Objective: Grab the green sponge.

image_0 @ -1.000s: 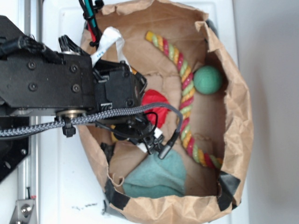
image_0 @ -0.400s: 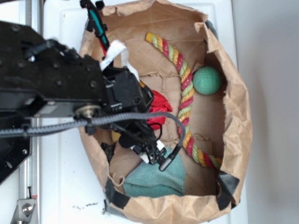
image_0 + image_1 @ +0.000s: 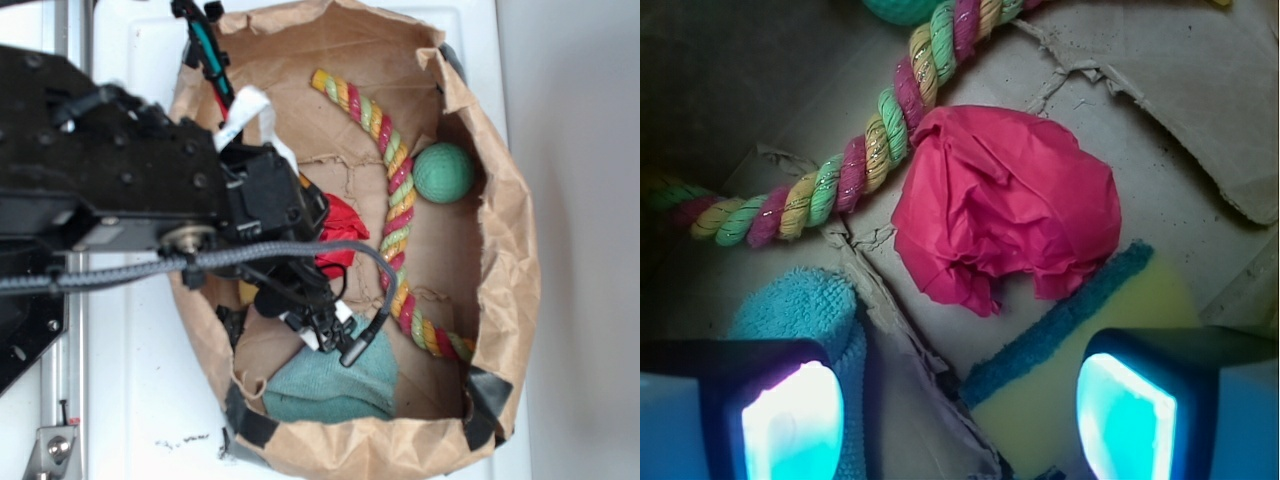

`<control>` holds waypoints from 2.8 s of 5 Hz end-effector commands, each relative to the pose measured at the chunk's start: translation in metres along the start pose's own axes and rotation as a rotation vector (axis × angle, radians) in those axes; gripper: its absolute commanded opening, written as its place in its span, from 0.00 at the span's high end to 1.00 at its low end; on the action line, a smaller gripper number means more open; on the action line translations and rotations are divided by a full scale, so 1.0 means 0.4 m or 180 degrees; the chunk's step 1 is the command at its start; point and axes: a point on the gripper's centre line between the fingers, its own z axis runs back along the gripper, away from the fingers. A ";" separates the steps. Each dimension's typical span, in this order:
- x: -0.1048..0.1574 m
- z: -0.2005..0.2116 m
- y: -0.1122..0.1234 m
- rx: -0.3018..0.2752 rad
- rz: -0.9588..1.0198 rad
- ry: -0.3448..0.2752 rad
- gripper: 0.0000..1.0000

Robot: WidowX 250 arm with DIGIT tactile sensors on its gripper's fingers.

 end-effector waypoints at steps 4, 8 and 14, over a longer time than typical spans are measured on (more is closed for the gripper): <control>0.017 -0.018 0.042 0.0679 0.1472 -0.0055 0.00; -0.046 -0.071 0.094 0.0688 0.0932 -0.0037 0.00; 0.012 -0.045 0.043 0.0117 0.0500 -0.0204 1.00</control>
